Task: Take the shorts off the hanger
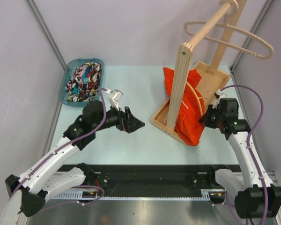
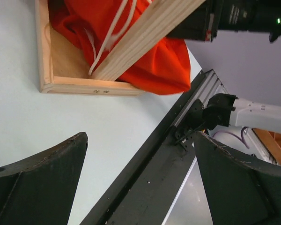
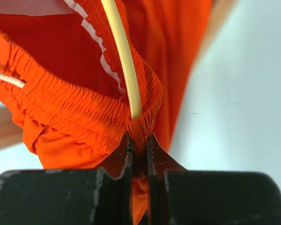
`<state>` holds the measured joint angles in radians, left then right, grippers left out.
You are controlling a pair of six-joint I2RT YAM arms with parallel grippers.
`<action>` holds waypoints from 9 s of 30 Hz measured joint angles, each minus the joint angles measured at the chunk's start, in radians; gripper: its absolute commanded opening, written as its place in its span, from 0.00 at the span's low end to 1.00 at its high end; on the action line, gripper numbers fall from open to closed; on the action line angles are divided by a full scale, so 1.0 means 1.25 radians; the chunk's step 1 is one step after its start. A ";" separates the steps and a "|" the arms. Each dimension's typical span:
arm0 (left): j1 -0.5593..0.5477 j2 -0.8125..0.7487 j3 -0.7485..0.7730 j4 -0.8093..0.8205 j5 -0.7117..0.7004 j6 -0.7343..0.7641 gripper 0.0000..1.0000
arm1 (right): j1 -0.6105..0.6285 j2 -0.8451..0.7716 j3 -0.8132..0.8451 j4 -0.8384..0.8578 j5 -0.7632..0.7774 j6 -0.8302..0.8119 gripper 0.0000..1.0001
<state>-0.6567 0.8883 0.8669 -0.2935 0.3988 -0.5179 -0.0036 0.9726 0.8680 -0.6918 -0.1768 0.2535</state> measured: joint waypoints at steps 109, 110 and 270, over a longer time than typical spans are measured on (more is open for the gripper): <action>-0.033 0.727 0.377 0.628 -0.029 -0.773 0.00 | 0.242 0.001 0.087 0.369 -0.084 -0.144 0.54; -0.036 0.724 0.374 0.628 -0.025 -0.773 0.00 | 0.242 0.008 0.087 0.379 -0.093 -0.140 0.48; 0.146 0.782 0.719 0.079 0.168 0.065 0.67 | 0.282 -0.260 -0.077 0.451 -0.055 -0.157 0.00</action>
<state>-0.4736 1.8652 1.7657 -0.1947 0.6090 -0.4366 0.3485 0.6472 0.7719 -0.1284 -0.2459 0.0578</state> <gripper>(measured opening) 0.922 0.180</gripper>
